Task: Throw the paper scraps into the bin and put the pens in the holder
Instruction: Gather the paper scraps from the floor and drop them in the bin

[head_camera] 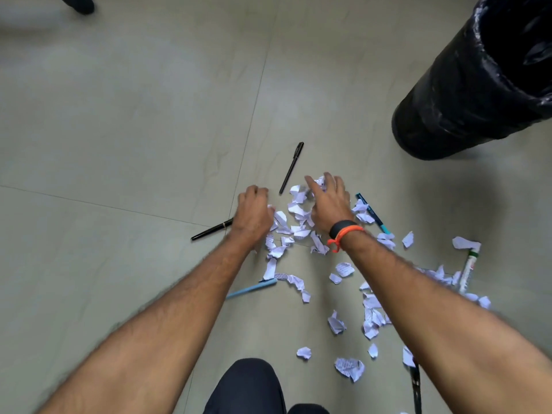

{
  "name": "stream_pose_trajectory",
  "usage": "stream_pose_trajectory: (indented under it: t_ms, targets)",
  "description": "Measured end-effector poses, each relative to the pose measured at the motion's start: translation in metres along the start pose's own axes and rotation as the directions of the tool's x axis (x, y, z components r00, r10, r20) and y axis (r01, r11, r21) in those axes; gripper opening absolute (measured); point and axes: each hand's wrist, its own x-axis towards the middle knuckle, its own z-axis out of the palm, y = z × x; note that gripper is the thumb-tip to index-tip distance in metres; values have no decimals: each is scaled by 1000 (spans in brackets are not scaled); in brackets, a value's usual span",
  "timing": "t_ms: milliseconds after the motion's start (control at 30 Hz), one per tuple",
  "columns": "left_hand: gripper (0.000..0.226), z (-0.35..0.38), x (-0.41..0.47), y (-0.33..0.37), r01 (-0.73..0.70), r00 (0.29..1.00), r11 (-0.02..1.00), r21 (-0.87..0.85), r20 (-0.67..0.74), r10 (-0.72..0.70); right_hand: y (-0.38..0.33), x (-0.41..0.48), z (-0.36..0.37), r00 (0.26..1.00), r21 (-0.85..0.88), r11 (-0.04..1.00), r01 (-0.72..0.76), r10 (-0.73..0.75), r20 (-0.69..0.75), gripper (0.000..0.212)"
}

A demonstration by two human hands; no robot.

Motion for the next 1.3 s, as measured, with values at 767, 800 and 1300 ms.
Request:
stream_pose_trajectory:
  t_ms: [767, 800, 1300]
  targets:
    - [49, 41, -93, 6, 125, 992, 989, -82, -8, -126, -23, -14, -2, 959, -55, 974, 221, -206, 195, 55]
    - [49, 37, -100, 2, 111, 992, 988, -107, -50, -117, -19, -24, 1, 964, -14, 979, 202, -196, 180, 58]
    - [47, 31, -107, -30, 446, 870, 860, -249, -105, -482, 1, -86, 24, 958, 340, 913, -223, 269, -94, 65]
